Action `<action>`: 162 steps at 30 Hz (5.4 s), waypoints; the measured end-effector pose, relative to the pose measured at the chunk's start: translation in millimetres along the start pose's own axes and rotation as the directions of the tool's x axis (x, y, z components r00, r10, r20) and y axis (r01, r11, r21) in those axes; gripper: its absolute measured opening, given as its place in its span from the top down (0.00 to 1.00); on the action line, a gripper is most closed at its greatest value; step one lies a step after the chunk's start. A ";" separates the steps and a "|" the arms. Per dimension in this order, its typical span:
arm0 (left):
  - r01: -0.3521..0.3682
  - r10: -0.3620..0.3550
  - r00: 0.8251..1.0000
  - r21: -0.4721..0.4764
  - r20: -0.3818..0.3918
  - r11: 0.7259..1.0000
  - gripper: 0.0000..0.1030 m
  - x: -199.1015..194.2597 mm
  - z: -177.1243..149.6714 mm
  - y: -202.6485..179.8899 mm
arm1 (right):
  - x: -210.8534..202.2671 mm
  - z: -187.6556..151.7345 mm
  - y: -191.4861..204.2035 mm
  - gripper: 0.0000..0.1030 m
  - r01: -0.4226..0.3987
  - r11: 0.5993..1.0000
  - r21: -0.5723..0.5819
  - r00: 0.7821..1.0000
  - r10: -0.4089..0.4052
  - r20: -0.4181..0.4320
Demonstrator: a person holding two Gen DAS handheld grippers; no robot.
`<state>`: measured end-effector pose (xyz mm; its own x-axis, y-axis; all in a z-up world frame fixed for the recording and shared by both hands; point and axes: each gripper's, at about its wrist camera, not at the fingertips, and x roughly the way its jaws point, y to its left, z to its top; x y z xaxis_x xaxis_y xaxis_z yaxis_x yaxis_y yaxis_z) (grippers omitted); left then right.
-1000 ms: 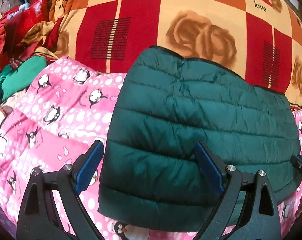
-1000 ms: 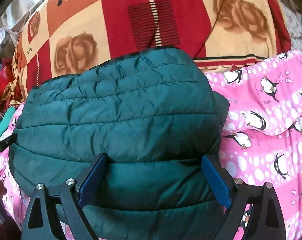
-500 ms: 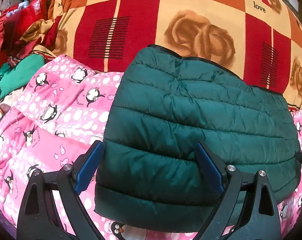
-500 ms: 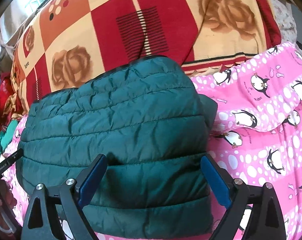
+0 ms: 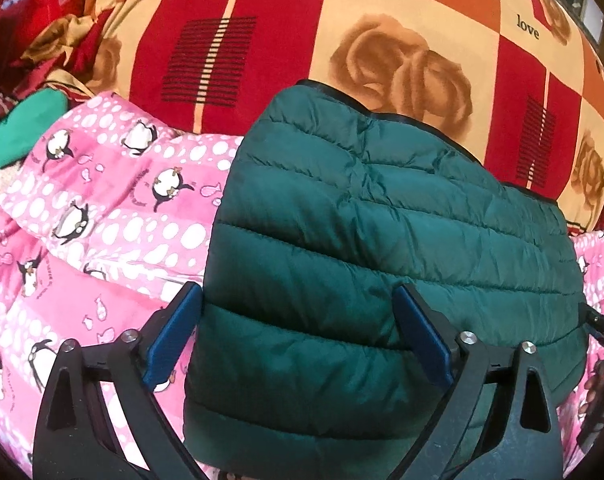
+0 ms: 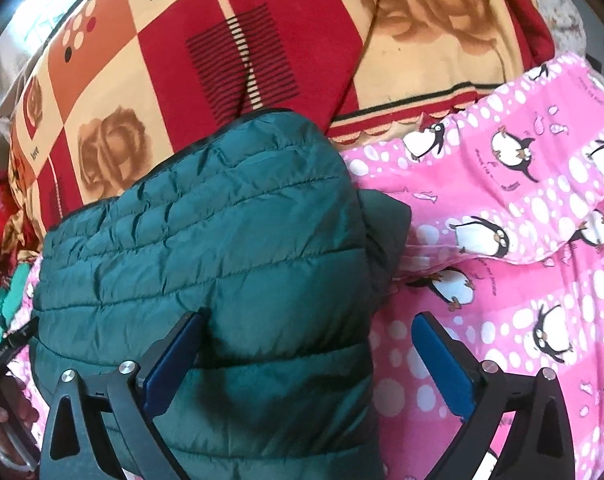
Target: Fold large clothes
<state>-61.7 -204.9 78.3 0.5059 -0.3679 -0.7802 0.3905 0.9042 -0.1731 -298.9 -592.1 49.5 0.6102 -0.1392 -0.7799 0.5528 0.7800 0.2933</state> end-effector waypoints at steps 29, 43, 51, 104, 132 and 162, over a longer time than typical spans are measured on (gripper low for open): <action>0.288 -0.305 0.941 -0.129 -0.145 0.949 0.01 59.4 9.6 19.6 | 85.3 31.1 -33.9 0.00 -0.300 0.942 0.152 0.919 0.328 -0.219; 0.318 -0.318 0.948 -0.009 -0.025 0.948 0.65 -17.7 3.5 4.4 | -7.3 14.7 20.0 0.58 -0.360 0.933 -0.031 0.933 0.359 -0.019; 0.385 -0.384 0.919 -0.001 -0.086 0.923 0.66 -81.6 -42.1 20.1 | -76.8 -31.6 15.8 0.59 -0.439 0.898 -0.024 0.899 0.438 -0.011; -0.144 0.107 0.972 0.171 0.208 0.975 0.17 -161.0 -153.6 -59.3 | -136.5 -179.6 139.5 0.10 0.067 0.980 -0.186 0.986 -0.035 0.166; -0.128 0.099 0.980 0.164 0.175 0.978 0.17 -148.4 -160.3 -62.8 | -123.4 -185.0 149.6 0.10 0.088 0.968 -0.234 0.988 -0.055 0.143; -0.120 0.094 0.983 0.168 0.155 0.978 0.17 -140.4 -162.4 -63.6 | -116.3 -183.3 150.5 0.10 0.088 0.965 -0.245 0.990 -0.057 0.131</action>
<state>-282.5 -175.5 101.2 0.6532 -0.3107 -0.6905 0.4509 0.8922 0.0251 -390.8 -346.7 83.0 0.6471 -0.2624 -0.7159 0.4482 0.8905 0.0787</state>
